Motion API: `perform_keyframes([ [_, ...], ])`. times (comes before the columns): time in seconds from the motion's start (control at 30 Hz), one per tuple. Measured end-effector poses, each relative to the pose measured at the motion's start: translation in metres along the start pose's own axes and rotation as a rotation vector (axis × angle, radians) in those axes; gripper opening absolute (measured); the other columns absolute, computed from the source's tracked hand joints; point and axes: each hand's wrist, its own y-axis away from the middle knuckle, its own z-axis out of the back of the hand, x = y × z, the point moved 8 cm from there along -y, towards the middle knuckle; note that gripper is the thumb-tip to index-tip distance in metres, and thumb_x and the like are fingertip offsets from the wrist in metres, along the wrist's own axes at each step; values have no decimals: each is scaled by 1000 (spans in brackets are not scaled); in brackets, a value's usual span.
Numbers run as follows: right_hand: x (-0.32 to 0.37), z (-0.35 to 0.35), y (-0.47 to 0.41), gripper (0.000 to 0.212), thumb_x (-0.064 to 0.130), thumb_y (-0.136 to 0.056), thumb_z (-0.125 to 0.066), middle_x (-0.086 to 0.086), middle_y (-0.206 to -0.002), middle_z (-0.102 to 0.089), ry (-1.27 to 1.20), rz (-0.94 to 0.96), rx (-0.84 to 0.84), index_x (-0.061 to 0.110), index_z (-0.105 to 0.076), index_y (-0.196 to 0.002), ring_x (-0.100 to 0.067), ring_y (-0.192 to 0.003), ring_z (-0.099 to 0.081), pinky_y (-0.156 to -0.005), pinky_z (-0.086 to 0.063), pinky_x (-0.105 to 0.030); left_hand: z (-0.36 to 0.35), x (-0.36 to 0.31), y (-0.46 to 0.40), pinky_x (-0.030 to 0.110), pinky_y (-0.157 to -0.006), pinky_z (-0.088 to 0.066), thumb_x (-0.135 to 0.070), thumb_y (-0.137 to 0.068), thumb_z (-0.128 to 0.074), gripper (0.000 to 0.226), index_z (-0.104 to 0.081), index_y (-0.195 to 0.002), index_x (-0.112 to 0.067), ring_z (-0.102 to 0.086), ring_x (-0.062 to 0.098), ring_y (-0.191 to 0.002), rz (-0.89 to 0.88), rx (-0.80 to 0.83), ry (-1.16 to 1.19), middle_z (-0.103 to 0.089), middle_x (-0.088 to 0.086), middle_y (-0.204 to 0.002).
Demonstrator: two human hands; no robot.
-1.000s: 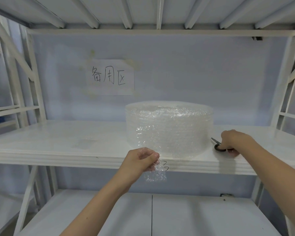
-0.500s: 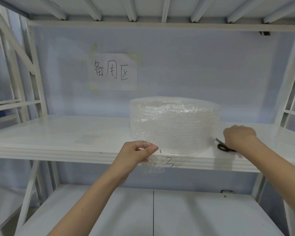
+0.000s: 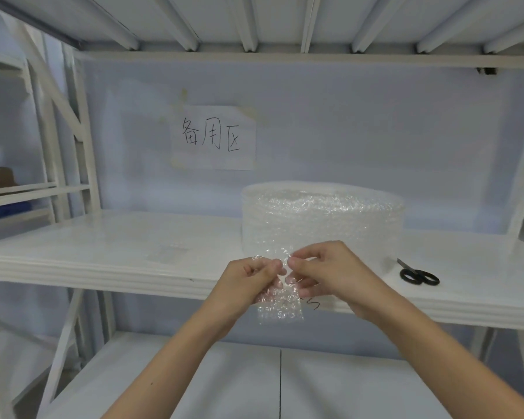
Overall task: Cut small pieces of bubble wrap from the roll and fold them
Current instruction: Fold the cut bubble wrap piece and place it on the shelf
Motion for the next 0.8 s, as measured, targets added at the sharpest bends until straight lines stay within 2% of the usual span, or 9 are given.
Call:
perform_keyframes([
  [0.1,-3,-4,-7,14,4,-87,-67,-11,-68,-70,-84,10,-8,-2,-67,-100,-13,-53,-63,-57,-57,-24,3,-2,0,16,-54,-47,-33,-95,-57,29,-74,-86,-11,-56,8,-55,8,-20,36,-65,-1,-65],
  [0.17,-3,-5,-9,9,1,-87,-65,-10,-65,-70,-121,32,-18,-3,-67,-94,-16,-52,-62,-56,-57,-24,6,-3,0,21,-59,-52,-28,-95,-58,25,-72,-93,-8,-59,13,-59,11,-28,69,-67,2,-67],
  [0.27,-3,-2,-13,8,0,-87,-63,-11,-68,-70,-172,59,-63,0,-68,-93,-16,-51,-60,-55,-55,-22,15,-3,2,22,-60,-52,-15,-93,-62,15,-70,-104,-11,-59,19,-63,6,-35,143,-72,9,-75],
  [0.33,-2,-1,-15,10,1,-88,-62,-12,-70,-70,-190,86,-83,3,-69,-96,-15,-52,-61,-58,-55,-23,19,-4,3,22,-63,-54,-9,-94,-59,20,-71,-108,-16,-61,18,-62,-12,-46,204,-75,12,-80],
  [0.53,0,-9,-21,15,0,-89,-60,-11,-74,-71,-300,157,-91,7,-73,-92,-18,-63,-64,-58,-54,-25,27,-2,-1,22,-63,-58,-5,-95,-54,23,-74,-101,-16,-68,14,-61,-20,-80,401,-76,14,-81],
  [0.7,1,-14,-25,28,-6,-88,-57,-9,-78,-73,-317,197,-104,13,-77,-84,-17,-65,-66,-57,-55,-24,33,-1,-3,25,-61,-59,3,-94,-49,28,-74,-95,-10,-72,18,-68,-38,-104,428,-76,13,-79],
  [0.8,1,-17,-26,23,-4,-85,-62,-7,-79,-74,-322,213,-92,13,-78,-83,-15,-69,-66,-60,-54,-22,33,-2,-3,24,-57,-58,5,-93,-46,30,-73,-90,-6,-73,18,-67,-45,-96,428,-76,16,-80],
])
